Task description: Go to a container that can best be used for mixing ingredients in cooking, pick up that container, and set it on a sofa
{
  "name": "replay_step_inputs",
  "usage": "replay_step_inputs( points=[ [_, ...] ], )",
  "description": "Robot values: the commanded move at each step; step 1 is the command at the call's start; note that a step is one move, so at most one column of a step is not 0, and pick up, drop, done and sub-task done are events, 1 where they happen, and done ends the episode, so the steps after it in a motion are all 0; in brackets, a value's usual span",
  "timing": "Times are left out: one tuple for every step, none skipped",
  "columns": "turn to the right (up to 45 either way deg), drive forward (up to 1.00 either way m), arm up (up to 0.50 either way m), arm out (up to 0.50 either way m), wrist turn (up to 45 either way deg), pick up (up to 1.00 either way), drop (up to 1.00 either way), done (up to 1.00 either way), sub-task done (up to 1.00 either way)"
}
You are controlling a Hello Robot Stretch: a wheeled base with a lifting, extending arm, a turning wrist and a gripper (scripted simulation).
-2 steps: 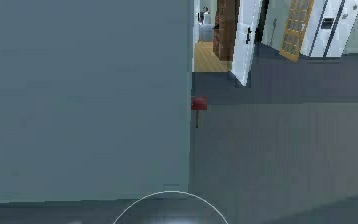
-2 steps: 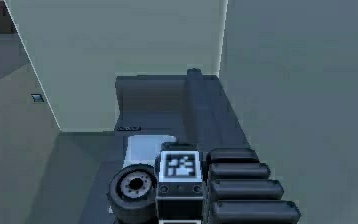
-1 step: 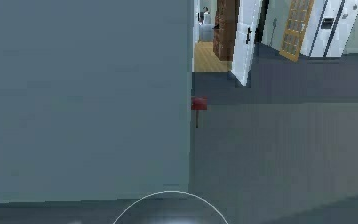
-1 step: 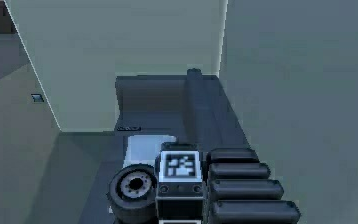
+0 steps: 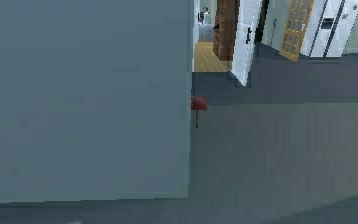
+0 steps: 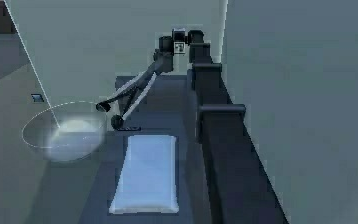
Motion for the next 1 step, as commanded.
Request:
replay_step_inputs(
  points=[
    [0.0, 0.00, 0.00, 0.00, 45.0, 0.00, 0.00, 0.00, 0.00]
  ],
)
